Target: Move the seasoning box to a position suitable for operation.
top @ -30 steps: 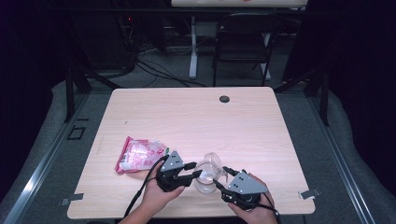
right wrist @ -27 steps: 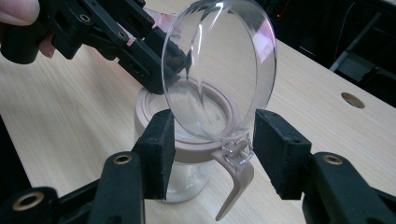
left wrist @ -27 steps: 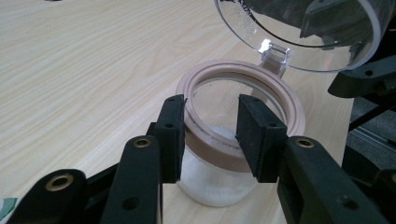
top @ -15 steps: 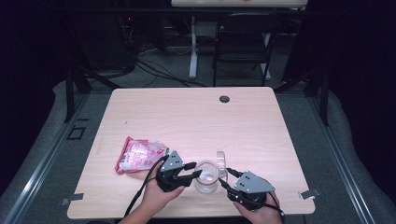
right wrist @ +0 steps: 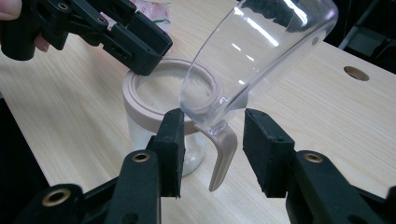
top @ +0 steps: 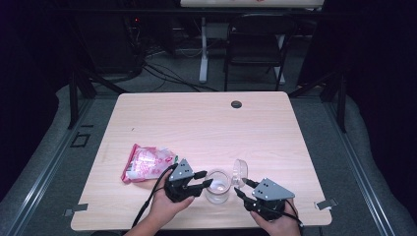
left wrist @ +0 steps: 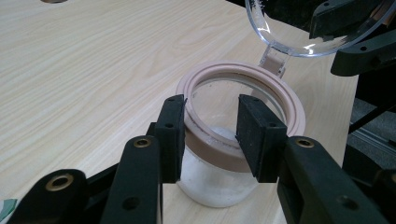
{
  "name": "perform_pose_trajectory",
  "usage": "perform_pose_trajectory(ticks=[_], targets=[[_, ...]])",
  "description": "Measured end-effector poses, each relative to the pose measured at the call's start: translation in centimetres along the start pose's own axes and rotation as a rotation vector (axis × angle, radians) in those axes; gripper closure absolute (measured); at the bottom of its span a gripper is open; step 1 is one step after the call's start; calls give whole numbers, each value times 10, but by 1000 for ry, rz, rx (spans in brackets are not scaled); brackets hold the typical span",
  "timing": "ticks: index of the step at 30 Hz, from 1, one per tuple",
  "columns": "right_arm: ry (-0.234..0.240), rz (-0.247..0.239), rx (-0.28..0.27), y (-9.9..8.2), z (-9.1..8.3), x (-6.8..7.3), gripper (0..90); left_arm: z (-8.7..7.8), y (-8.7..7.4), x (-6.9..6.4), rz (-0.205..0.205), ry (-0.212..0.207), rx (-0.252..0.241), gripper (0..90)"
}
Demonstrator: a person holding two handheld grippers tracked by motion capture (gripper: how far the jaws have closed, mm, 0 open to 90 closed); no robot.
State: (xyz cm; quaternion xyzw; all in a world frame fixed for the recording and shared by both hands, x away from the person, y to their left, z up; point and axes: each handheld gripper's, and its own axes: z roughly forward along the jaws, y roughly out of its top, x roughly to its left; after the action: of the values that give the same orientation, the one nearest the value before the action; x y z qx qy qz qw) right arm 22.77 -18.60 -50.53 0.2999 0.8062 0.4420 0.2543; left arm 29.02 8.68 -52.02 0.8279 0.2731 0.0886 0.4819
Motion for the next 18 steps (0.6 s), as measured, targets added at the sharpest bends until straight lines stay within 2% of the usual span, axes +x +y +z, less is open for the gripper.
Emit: perform_pose_trajectory(ticks=[4, 8, 14, 18], targets=[[9, 4, 7, -2, 1, -1, 583, 0, 0, 0, -1, 2, 0, 631], [25, 7, 42, -5, 5, -2, 590, 1, -1, 0, -9, 1, -6, 623], [18, 32, 104, -15, 16, -8, 645, 3, -2, 1, -20, -10, -15, 575], [23, 59, 119, -19, 20, -10, 687, 1, -2, 3, -24, -6, -22, 549]])
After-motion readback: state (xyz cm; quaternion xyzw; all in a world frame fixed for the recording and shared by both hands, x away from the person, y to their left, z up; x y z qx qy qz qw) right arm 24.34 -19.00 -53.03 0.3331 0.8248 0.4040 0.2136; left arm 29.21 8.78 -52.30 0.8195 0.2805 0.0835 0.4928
